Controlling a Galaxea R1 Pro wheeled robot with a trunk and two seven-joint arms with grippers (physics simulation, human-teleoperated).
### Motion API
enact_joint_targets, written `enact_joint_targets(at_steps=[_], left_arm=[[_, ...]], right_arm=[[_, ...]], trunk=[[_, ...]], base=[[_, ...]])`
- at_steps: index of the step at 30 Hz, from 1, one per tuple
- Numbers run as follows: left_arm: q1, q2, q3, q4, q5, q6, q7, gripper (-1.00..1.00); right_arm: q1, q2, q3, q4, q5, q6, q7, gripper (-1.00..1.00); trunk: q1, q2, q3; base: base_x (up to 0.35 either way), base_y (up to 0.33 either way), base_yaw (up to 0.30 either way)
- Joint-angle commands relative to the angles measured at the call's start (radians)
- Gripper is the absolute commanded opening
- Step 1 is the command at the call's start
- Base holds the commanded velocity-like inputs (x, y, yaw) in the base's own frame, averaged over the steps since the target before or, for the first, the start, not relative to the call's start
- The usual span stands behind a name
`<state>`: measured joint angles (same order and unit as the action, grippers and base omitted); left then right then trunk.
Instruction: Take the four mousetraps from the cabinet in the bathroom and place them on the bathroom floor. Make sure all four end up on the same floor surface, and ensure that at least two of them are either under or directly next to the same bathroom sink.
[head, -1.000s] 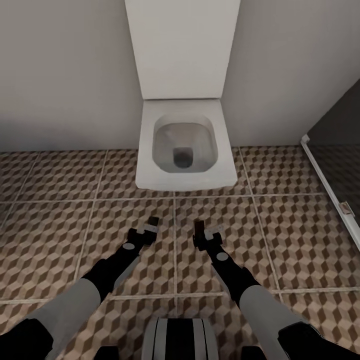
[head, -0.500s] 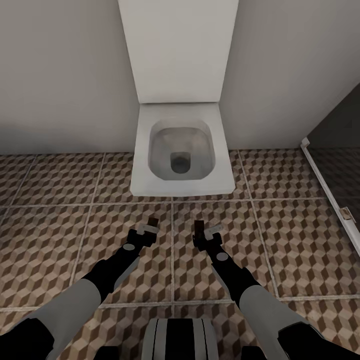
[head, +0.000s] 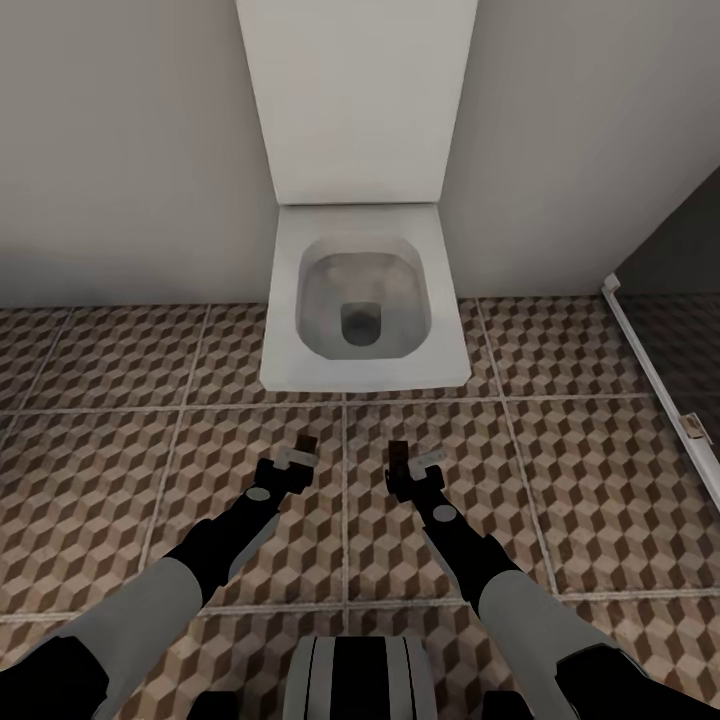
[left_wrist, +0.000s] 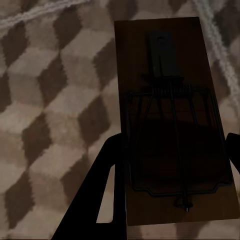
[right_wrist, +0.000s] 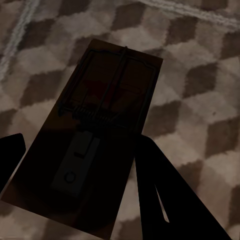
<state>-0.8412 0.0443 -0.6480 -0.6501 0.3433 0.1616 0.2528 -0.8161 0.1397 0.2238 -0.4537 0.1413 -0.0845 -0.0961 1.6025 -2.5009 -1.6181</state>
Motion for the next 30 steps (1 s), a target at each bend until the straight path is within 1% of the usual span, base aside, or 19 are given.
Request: enact_joint_targets(at_steps=[1,23,30], left_arm=[[-0.001,0.002,-0.009,-0.003,0.007,0.004,0.011,-1.0],[-0.001,0.002,-0.009,-0.004,0.006,0.004,0.013,-1.0],[-0.001,0.002,-0.01,-0.006,0.006,0.004,0.013,-1.0]], right_arm=[[-0.001,0.0,0.005,0.001,0.008,-0.001,-0.011,-1.0],[-0.001,0.0,0.005,0.001,0.008,-0.001,-0.011,-1.0],[-0.001,0.0,0.005,0.001,0.008,-0.002,-0.011,-1.0]], trunk=[[0.0,-0.001,-0.005],[0.01,-0.006,-0.111],[0.01,-0.006,-0.114]], base=[[0.0,0.0,0.0],[0.0,0.0,0.0],[0.0,0.0,0.0]])
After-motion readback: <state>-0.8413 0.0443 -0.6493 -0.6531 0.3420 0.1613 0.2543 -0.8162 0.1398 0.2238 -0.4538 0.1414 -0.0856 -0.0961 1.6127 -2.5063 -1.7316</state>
